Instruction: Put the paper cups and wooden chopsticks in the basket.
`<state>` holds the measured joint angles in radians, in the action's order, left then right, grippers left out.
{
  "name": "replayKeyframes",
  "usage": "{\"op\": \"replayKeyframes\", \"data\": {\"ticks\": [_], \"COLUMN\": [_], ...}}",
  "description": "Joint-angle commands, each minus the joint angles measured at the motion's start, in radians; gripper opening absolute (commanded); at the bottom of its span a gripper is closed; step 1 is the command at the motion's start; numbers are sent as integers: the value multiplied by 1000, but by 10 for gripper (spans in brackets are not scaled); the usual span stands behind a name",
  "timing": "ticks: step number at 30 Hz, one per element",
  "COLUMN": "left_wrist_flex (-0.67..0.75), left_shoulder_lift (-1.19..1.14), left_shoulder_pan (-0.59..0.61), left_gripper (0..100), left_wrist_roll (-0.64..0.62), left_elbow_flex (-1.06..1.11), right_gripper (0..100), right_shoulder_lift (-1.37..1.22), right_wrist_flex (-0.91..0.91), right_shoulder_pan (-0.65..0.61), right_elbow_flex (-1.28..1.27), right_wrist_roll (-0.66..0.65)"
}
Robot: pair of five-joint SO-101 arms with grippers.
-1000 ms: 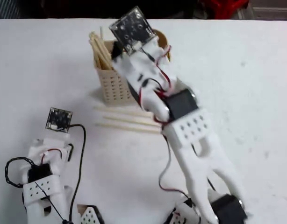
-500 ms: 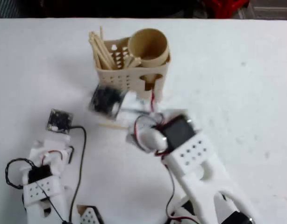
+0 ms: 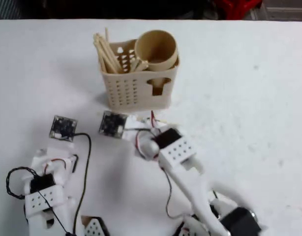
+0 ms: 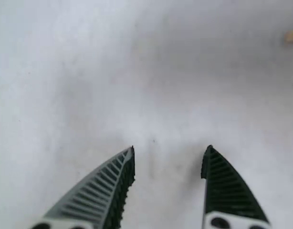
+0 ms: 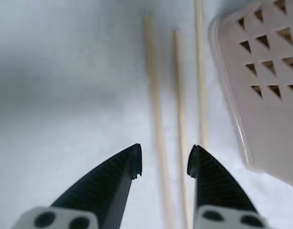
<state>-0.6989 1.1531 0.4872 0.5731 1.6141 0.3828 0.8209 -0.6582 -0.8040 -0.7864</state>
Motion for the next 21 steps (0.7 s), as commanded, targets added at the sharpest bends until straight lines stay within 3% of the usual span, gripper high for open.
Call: {"op": "replayKeyframes", "data": {"ticks": [1, 12, 17, 21], "left_wrist_flex": [18, 18, 18, 18], "left_shoulder_lift": [13, 13, 13, 13], "left_shoulder_pan": [-8, -8, -8, -8], "left_gripper": [238, 238, 238, 238], "left_wrist_roll": [11, 11, 11, 11], "left_elbow_flex": [-9, -9, -9, -9], "right_gripper": [140, 142, 140, 90], "right_shoulder_lift": [-122, -360, -369, -380], "right_wrist_flex": [-191, -384, -360, -176], "right_shoulder_pan": [113, 162, 163, 151], "right_elbow_flex": [3, 3, 5, 66], "right_wrist_roll": [-3, -14, -28, -129]}}
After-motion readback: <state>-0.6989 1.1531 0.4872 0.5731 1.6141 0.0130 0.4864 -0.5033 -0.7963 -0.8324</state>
